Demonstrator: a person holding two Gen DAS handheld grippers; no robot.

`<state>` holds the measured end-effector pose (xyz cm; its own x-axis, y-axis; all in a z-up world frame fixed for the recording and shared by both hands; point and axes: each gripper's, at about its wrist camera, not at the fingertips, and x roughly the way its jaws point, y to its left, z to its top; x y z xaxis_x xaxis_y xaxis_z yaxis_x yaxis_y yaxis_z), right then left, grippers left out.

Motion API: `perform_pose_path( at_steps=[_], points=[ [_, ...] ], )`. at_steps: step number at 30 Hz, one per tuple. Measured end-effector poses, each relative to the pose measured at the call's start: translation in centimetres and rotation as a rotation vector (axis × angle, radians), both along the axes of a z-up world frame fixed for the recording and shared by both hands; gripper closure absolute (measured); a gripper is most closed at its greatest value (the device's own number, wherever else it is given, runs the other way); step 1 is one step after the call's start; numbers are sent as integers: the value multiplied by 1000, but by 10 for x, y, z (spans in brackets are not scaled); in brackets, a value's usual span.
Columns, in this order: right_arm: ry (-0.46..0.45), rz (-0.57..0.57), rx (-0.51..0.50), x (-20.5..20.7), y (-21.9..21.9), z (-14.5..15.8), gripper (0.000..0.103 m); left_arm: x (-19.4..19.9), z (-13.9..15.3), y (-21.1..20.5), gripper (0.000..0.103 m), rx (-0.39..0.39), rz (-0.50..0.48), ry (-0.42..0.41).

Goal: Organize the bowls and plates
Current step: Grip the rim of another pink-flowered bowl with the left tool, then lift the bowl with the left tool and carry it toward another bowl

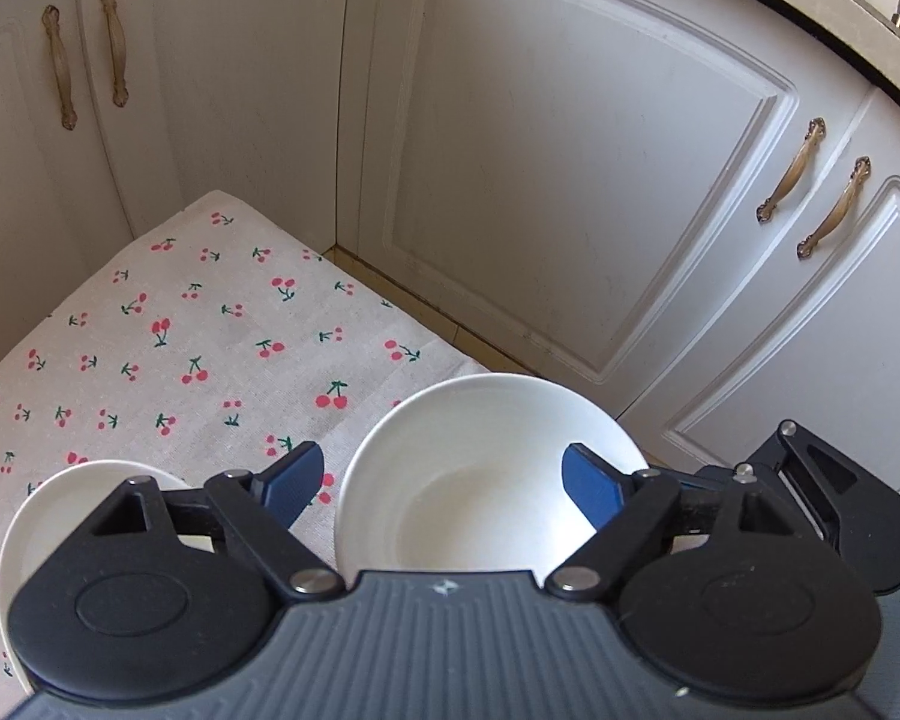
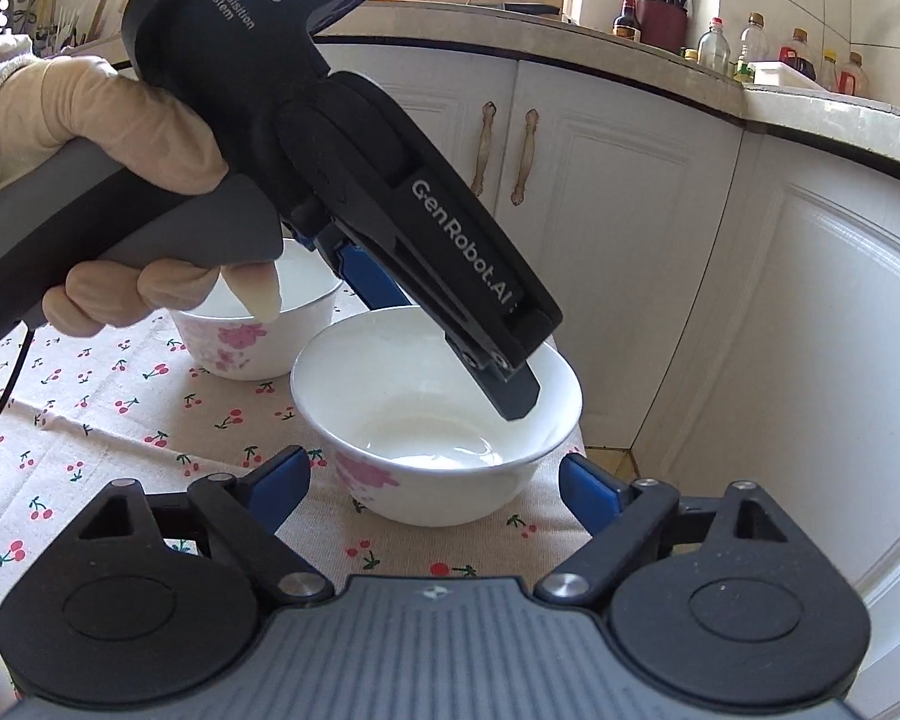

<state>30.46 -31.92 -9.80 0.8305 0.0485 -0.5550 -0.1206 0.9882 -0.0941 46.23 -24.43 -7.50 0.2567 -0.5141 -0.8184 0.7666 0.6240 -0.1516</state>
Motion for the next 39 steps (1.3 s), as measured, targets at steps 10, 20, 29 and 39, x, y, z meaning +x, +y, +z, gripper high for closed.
perform_pose_path(
  at_steps=[10, 20, 29, 39],
  points=[
    [-12, -1, 0, 4, 0, 1, 13, 3, -6, -1, 28, -2, -19, 29],
    [-9, 1, 0, 5, 0, -1, 13, 2, -7, -1, 28, -7, -24, 34],
    [8, 3, 12, 4, 0, 7, 13, -5, -3, 2, 28, -10, -26, 28],
    [14, 34, 17, -19, 10, 30, 13, -41, 19, 19, 28, -23, -20, 13]
  ],
)
